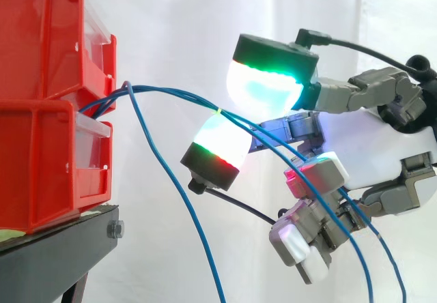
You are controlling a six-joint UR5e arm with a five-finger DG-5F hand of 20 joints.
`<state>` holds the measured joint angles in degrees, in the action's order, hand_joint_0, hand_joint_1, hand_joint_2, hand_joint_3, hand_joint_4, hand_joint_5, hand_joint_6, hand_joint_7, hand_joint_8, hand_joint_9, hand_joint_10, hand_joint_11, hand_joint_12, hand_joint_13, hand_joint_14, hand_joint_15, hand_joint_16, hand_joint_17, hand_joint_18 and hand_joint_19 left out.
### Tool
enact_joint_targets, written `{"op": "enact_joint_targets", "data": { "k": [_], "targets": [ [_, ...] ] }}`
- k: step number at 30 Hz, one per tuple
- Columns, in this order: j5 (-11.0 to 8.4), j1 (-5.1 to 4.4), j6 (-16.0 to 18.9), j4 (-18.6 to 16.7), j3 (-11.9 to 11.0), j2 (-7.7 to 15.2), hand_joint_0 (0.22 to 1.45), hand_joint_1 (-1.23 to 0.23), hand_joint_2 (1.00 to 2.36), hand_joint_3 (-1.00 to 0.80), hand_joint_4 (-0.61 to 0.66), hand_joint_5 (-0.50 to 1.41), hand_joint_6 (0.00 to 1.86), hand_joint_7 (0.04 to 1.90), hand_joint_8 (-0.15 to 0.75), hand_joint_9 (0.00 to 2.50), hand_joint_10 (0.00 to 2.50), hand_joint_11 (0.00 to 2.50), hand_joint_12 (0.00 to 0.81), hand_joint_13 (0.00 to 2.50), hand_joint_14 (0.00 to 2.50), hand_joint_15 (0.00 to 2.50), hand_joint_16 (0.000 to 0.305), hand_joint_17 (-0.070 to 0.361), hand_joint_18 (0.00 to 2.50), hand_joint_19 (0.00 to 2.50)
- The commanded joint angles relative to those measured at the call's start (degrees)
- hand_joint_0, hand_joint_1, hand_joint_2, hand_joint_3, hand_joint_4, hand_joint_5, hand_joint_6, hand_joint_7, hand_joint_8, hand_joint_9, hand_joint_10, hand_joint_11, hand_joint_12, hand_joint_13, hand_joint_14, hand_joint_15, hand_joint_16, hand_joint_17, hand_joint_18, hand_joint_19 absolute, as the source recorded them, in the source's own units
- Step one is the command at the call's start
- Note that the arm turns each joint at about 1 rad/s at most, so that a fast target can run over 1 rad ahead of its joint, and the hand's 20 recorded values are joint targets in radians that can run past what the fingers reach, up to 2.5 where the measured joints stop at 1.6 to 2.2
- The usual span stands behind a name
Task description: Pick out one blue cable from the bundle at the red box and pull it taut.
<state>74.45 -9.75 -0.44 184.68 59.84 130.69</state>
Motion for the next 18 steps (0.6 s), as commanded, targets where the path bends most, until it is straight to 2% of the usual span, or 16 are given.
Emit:
{"op": "enact_joint_targets", "data": {
  "k": [1, 4, 9, 13, 17, 18],
  "targets": [
    [-0.10, 0.00, 0.00, -0.02, 0.01, 0.01, 0.47, -0.59, 1.00, -0.50, -0.07, -0.04, 0.82, 1.00, 0.267, 1.36, 0.03, 0.78, 0.393, 0.98, 0.02, 0.62, 0.056, 0.126, 0.77, 0.62],
    [-0.10, 0.00, 0.00, -0.02, 0.10, 0.01, 0.44, -0.61, 1.00, -0.50, -0.05, -0.04, 0.81, 1.00, 0.282, 1.37, 0.03, 0.78, 0.405, 0.99, 0.02, 0.61, 0.059, 0.133, 0.80, 0.61],
    [-0.10, 0.00, 0.00, -0.02, 0.10, 0.01, 0.43, -0.74, 1.00, -0.50, -0.04, -0.04, 0.81, 1.01, 0.279, 1.37, 0.03, 0.79, 0.397, 0.99, 0.02, 0.61, 0.058, 0.131, 0.81, 0.60],
    [0.08, 0.00, 0.00, 0.07, 0.10, 0.01, 0.50, -0.83, 1.00, -0.50, -0.05, -0.06, 0.84, 1.02, 0.256, 1.37, 0.03, 0.83, 0.369, 0.98, 0.03, 0.63, 0.052, 0.117, 0.78, 0.61],
    [0.08, 0.00, 0.00, -0.02, 0.19, 0.01, 0.55, -0.85, 1.00, -0.50, -0.05, -0.06, 0.85, 1.03, 0.239, 1.36, 0.04, 0.87, 0.355, 0.98, 0.02, 0.64, 0.049, 0.110, 0.77, 0.63],
    [0.08, 0.00, 0.00, 0.07, 0.10, -0.08, 0.59, -0.84, 1.00, -0.50, -0.06, -0.07, 0.85, 1.05, 0.229, 1.37, 0.04, 0.87, 0.346, 0.98, 0.03, 0.64, 0.047, 0.107, 0.76, 0.63]
  ]
}}
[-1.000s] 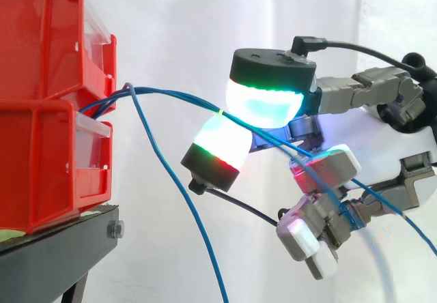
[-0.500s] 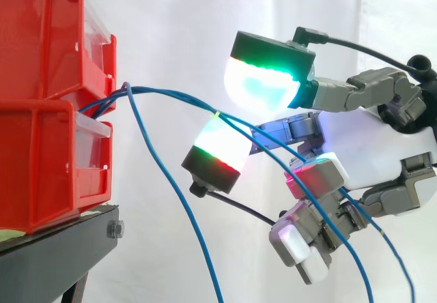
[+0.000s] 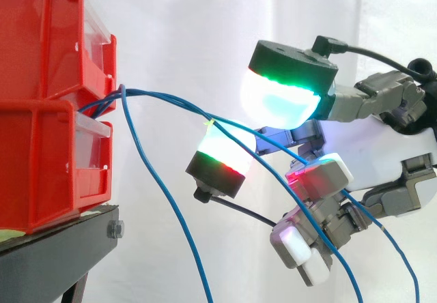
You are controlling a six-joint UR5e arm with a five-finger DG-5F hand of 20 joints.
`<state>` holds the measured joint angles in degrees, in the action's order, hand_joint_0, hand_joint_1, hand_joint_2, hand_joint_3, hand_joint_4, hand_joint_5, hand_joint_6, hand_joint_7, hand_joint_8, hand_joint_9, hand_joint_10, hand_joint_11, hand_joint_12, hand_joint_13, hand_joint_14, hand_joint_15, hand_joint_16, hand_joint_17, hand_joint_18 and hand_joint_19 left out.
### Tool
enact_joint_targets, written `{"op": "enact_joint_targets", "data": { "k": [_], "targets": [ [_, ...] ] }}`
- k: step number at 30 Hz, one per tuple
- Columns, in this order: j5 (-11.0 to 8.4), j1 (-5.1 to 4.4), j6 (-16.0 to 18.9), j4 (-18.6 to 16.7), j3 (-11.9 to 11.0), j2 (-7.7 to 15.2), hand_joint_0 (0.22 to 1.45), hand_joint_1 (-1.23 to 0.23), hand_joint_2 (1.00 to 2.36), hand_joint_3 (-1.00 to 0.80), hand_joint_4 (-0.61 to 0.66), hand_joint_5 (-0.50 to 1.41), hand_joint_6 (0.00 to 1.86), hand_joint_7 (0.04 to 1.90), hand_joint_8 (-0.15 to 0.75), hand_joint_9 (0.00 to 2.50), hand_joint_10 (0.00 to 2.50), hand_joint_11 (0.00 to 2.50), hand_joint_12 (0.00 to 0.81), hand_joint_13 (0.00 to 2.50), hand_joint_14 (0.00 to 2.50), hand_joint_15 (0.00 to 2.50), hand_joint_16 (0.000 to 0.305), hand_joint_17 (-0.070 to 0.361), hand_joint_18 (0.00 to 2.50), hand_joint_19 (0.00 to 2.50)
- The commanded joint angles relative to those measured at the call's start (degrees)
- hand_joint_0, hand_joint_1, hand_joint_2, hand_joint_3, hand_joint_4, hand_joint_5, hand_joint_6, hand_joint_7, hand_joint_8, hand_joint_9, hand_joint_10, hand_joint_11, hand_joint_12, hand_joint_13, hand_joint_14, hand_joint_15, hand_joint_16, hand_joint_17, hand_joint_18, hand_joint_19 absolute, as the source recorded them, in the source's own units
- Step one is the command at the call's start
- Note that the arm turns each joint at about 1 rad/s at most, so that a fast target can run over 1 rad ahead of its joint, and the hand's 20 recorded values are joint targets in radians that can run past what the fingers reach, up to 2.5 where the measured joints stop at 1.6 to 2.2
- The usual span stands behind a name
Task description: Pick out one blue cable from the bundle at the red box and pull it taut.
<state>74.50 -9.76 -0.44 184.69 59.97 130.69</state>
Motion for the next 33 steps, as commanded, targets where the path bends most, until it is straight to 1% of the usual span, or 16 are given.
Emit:
{"op": "enact_joint_targets", "data": {
  "k": [1, 4, 5, 7, 8, 10, 13, 18, 19, 20, 21, 23, 24, 25, 28, 33],
  "targets": [
    [0.03, 0.00, 0.00, -0.03, 0.06, 0.00, 0.61, -0.84, 1.00, -0.48, -0.08, -0.07, 0.87, 1.04, 0.236, 1.40, 0.03, 0.89, 0.344, 0.99, 0.03, 0.64, 0.047, 0.106, 0.76, 0.63],
    [0.03, 0.00, 0.00, -0.03, 0.06, -0.08, 0.62, -0.85, 1.01, -0.34, -0.12, -0.06, 0.90, 1.00, 0.235, 1.45, 0.03, 0.91, 0.343, 1.03, 0.03, 0.65, 0.047, 0.106, 0.79, 0.63],
    [0.03, 0.00, 0.00, 0.06, 0.06, 0.00, 0.62, -0.86, 1.01, -0.33, -0.12, -0.06, 0.90, 1.01, 0.231, 1.45, 0.04, 0.91, 0.342, 1.03, 0.03, 0.65, 0.047, 0.107, 0.80, 0.63],
    [-0.06, 0.00, 0.00, -0.03, 0.06, 0.00, 0.59, -0.86, 1.02, -0.24, -0.16, -0.04, 0.90, 1.02, 0.234, 1.50, 0.04, 0.90, 0.341, 1.06, 0.03, 0.66, 0.047, 0.106, 0.80, 0.65],
    [-0.06, 0.00, 0.00, 0.06, 0.06, 0.00, 0.59, -0.86, 1.02, -0.22, -0.17, -0.04, 0.90, 1.01, 0.234, 1.51, 0.04, 0.92, 0.343, 1.06, 0.03, 0.65, 0.048, 0.107, 0.81, 0.65],
    [0.03, 0.00, 0.00, 0.06, 0.06, 0.00, 0.58, -0.86, 1.02, -0.17, -0.18, -0.02, 0.89, 1.01, 0.245, 1.59, 0.04, 0.87, 0.367, 1.14, 0.03, 0.65, 0.055, 0.123, 0.90, 0.63],
    [-0.06, 0.00, 0.00, 0.06, 0.06, 0.00, 0.58, -0.85, 1.01, -0.14, -0.20, -0.01, 0.88, 1.01, 0.256, 1.64, 0.03, 0.84, 0.391, 1.19, 0.02, 0.63, 0.062, 0.139, 0.98, 0.60],
    [-0.06, -0.09, 0.00, 0.14, 0.06, 0.00, 0.58, -0.83, 1.01, -0.14, -0.21, 0.00, 0.87, 1.01, 0.269, 1.66, 0.03, 0.83, 0.415, 1.22, 0.02, 0.62, 0.066, 0.148, 1.00, 0.59],
    [-0.06, -0.09, 0.00, 0.14, 0.06, 0.00, 0.56, -0.80, 1.07, -0.16, -0.22, 0.00, 0.87, 1.01, 0.267, 1.66, 0.03, 0.82, 0.417, 1.22, 0.02, 0.62, 0.067, 0.150, 1.00, 0.59],
    [-0.06, -0.09, 0.00, 0.14, 0.06, 0.00, 0.56, -0.79, 1.09, -0.17, -0.22, 0.00, 0.87, 1.01, 0.271, 1.66, 0.03, 0.81, 0.422, 1.21, 0.02, 0.61, 0.067, 0.150, 0.99, 0.59],
    [-0.15, -0.09, 0.00, 0.14, 0.06, 0.00, 0.56, -0.75, 1.08, -0.18, -0.20, -0.01, 0.87, 0.99, 0.270, 1.65, 0.03, 0.82, 0.419, 1.20, 0.02, 0.61, 0.067, 0.151, 0.99, 0.59],
    [-0.23, -0.09, 0.00, 0.14, 0.06, 0.00, 0.56, -0.73, 1.07, -0.20, -0.19, -0.01, 0.87, 0.99, 0.281, 1.61, 0.03, 0.80, 0.420, 1.19, 0.02, 0.61, 0.068, 0.154, 0.99, 0.58],
    [-0.23, -0.17, 0.00, 0.14, 0.33, 0.00, 0.57, -0.70, 1.00, -0.22, -0.16, -0.02, 0.87, 0.99, 0.288, 1.59, 0.03, 0.80, 0.422, 1.17, 0.02, 0.62, 0.068, 0.153, 0.95, 0.59],
    [-0.23, -0.17, 0.00, 0.14, 0.41, 0.00, 0.57, -0.64, 1.00, -0.23, -0.13, -0.02, 0.87, 1.00, 0.292, 1.57, 0.03, 0.81, 0.426, 1.16, 0.02, 0.62, 0.068, 0.153, 0.93, 0.60],
    [-0.23, -0.17, 0.00, 0.14, 0.85, 0.00, 0.57, -0.59, 1.00, -0.24, -0.11, -0.03, 0.86, 1.02, 0.295, 1.57, 0.03, 0.82, 0.426, 1.15, 0.02, 0.62, 0.069, 0.154, 0.91, 0.60],
    [-0.15, -0.17, 0.00, 0.06, 1.20, -0.08, 0.57, -0.57, 1.01, -0.26, -0.09, -0.03, 0.86, 1.03, 0.297, 1.56, 0.03, 0.83, 0.425, 1.14, 0.02, 0.62, 0.068, 0.152, 0.91, 0.61]
  ]
}}
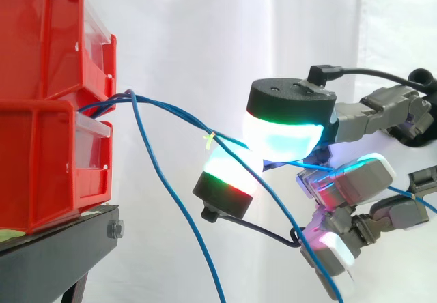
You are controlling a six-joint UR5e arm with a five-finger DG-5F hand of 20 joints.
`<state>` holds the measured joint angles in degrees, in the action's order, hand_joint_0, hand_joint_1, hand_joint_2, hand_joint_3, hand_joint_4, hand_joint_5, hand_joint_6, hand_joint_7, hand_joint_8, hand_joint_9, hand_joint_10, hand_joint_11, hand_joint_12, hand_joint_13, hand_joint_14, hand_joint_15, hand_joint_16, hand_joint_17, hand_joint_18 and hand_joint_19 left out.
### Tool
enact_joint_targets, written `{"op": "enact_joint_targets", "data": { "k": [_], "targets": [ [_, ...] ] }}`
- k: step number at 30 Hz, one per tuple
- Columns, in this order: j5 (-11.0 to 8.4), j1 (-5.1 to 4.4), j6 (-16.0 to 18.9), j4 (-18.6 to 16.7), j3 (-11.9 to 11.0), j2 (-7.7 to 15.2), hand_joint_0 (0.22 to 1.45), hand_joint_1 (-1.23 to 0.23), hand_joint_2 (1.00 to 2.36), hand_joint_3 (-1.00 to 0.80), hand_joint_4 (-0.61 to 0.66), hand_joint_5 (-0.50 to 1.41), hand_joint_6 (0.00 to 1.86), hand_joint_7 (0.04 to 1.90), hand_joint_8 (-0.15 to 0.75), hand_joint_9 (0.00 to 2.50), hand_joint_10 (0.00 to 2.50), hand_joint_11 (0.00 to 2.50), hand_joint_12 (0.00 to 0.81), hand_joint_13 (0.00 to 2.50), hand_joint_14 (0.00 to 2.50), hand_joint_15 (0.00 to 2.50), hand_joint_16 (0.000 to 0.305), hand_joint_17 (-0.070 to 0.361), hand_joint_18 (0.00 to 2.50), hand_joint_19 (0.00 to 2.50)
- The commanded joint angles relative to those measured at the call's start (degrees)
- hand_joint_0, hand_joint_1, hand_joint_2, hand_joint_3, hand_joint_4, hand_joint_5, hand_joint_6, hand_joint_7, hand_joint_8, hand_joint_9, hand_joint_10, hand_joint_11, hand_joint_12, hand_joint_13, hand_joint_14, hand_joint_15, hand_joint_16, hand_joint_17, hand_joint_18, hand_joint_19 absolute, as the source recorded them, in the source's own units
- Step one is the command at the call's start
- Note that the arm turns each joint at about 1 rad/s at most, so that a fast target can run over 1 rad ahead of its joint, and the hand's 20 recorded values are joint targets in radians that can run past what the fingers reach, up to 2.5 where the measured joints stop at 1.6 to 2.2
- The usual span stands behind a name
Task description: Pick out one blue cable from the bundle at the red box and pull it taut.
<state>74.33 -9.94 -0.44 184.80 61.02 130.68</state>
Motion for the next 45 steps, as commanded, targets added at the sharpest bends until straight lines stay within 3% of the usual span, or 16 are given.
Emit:
{"op": "enact_joint_targets", "data": {
  "k": [1, 22, 33, 40, 45],
  "targets": [
    [0.02, 0.00, 0.00, -0.06, 0.15, 0.01, 0.57, -0.57, 1.00, -0.26, -0.09, -0.04, 0.86, 1.04, 0.299, 1.56, 0.03, 0.83, 0.427, 1.14, 0.02, 0.63, 0.068, 0.154, 0.91, 0.61],
    [0.02, -0.08, 0.00, -0.06, 0.15, 0.01, 0.49, -0.54, 1.00, -0.49, -0.06, -0.07, 0.88, 1.02, 0.274, 1.53, 0.04, 0.95, 0.401, 1.11, 0.03, 0.67, 0.059, 0.134, 0.83, 0.67],
    [0.02, 0.00, 0.00, -0.06, 0.15, 0.01, 0.46, -0.59, 1.00, -0.50, -0.05, -0.07, 0.88, 1.01, 0.284, 1.53, 0.04, 0.92, 0.409, 1.12, 0.03, 0.67, 0.062, 0.138, 0.84, 0.65],
    [0.02, 0.00, 0.00, -0.06, 0.24, 0.01, 0.43, -0.44, 1.00, -0.50, -0.04, -0.07, 0.87, 0.97, 0.291, 1.53, 0.04, 0.91, 0.423, 1.13, 0.02, 0.66, 0.065, 0.146, 0.87, 0.64],
    [0.02, 0.00, 0.00, -0.06, 0.15, 0.01, 0.46, -0.48, 1.00, -0.50, -0.04, -0.07, 0.87, 0.98, 0.289, 1.51, 0.04, 0.92, 0.412, 1.12, 0.02, 0.66, 0.062, 0.139, 0.84, 0.65]
  ]
}}
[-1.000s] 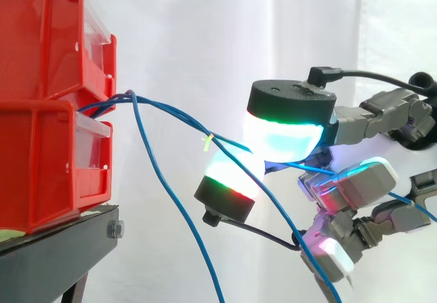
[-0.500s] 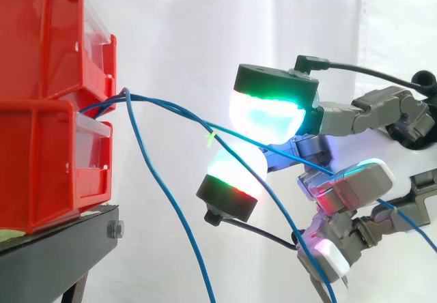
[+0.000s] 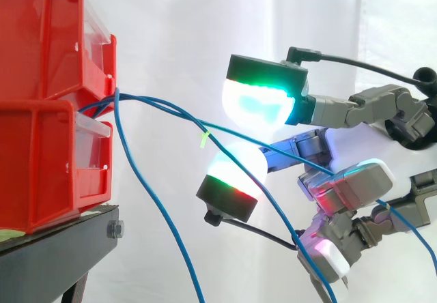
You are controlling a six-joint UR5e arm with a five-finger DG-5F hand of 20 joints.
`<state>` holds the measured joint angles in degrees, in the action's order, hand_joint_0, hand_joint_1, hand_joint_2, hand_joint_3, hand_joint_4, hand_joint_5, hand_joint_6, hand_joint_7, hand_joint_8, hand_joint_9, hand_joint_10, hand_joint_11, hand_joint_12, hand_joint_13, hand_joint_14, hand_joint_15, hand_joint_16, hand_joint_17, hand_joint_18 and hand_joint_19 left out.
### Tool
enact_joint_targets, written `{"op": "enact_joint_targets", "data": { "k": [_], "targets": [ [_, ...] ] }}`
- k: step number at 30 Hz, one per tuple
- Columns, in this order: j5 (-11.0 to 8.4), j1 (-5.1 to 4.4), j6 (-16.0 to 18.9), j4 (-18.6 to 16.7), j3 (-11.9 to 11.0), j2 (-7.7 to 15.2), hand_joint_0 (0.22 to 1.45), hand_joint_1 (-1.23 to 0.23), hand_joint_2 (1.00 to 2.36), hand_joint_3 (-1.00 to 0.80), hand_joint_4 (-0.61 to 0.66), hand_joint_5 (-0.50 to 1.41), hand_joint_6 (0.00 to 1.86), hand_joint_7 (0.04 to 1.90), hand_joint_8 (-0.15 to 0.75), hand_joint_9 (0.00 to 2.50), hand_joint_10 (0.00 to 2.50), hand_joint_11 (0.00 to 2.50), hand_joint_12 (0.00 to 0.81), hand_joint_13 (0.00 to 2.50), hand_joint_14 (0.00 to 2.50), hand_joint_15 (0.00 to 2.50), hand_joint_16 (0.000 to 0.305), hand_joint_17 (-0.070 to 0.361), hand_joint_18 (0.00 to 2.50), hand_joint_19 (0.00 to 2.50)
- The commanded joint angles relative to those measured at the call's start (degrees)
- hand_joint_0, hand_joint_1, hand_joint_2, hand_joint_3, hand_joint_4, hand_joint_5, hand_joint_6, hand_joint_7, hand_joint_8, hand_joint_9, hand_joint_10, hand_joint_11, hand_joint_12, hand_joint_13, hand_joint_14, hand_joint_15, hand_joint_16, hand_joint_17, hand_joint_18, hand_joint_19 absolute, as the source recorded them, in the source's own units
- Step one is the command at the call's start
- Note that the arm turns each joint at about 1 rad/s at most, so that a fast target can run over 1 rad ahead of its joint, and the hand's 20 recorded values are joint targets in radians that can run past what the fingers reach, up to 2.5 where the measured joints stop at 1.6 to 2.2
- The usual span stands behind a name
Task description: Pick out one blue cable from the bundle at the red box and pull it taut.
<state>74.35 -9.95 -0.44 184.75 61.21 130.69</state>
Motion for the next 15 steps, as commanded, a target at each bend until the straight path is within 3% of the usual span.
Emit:
{"op": "enact_joint_targets", "data": {
  "k": [1, 9, 15],
  "targets": [
    [0.01, 0.01, 0.00, 0.00, -0.04, 0.01, 0.48, -0.51, 1.00, -0.50, -0.04, -0.07, 0.87, 0.98, 0.277, 1.51, 0.04, 0.93, 0.400, 1.11, 0.03, 0.68, 0.059, 0.133, 0.82, 0.66],
    [-0.08, 0.01, 0.00, 0.00, -0.04, 0.01, 0.55, -0.66, 1.01, -0.37, -0.06, -0.07, 0.87, 1.03, 0.257, 1.50, 0.04, 0.95, 0.368, 1.09, 0.03, 0.69, 0.054, 0.121, 0.79, 0.67],
    [-0.08, 0.01, 0.00, 0.00, -0.04, 0.01, 0.58, -0.75, 1.01, -0.21, -0.09, -0.05, 0.87, 1.01, 0.287, 1.54, 0.04, 0.93, 0.392, 1.14, 0.03, 0.66, 0.059, 0.133, 0.88, 0.62]
  ]
}}
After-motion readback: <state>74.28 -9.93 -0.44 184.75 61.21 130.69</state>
